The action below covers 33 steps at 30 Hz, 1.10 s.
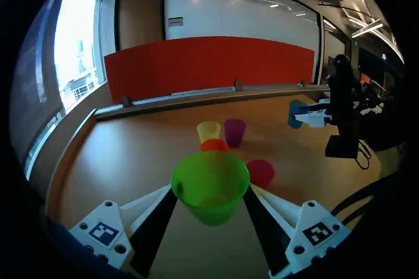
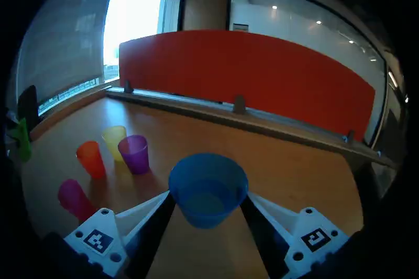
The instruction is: Pour water
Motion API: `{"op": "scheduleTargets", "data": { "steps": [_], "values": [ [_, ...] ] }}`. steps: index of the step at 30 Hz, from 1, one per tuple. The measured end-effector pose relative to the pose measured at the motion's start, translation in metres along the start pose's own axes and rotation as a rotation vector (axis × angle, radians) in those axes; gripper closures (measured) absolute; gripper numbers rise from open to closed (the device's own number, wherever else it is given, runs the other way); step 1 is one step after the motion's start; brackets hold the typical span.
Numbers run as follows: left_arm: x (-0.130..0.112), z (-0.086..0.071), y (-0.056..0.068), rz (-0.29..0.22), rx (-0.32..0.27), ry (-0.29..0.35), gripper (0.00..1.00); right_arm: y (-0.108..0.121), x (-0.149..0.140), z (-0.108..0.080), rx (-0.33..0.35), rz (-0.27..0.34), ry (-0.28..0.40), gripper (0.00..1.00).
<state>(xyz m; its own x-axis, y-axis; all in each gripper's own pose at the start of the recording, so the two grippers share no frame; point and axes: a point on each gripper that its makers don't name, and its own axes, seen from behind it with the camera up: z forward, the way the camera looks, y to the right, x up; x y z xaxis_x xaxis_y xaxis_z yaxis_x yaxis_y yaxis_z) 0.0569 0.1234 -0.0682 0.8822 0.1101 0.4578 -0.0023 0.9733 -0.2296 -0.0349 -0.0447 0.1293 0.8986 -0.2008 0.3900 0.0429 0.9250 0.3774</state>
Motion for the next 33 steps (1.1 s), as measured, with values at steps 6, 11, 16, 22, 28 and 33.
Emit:
{"op": "scheduleTargets", "data": {
  "steps": [6,11,16,22,28,33],
  "values": [
    [0.017,-0.001,0.003,0.017,-0.028,0.035,0.14,-0.009,0.037,-0.031,-0.01,-0.018,0.072,0.12],
    [0.029,-0.001,0.005,0.034,-0.054,0.062,0.15,-0.02,0.07,-0.061,-0.013,-0.036,0.134,0.12],
    [0.04,-0.005,0.005,0.042,-0.075,0.088,0.14,-0.033,0.099,-0.092,-0.016,-0.052,0.192,0.12],
    [0.052,-0.011,0.005,0.051,-0.098,0.115,0.14,-0.049,0.127,-0.126,-0.02,-0.053,0.25,0.12],
    [0.063,-0.018,0.006,0.066,-0.117,0.142,0.15,-0.061,0.148,-0.157,-0.02,-0.027,0.306,0.12],
    [0.069,-0.023,0.012,0.073,-0.135,0.156,0.15,-0.068,0.16,-0.177,-0.02,-0.016,0.339,0.12]
  ]
}}
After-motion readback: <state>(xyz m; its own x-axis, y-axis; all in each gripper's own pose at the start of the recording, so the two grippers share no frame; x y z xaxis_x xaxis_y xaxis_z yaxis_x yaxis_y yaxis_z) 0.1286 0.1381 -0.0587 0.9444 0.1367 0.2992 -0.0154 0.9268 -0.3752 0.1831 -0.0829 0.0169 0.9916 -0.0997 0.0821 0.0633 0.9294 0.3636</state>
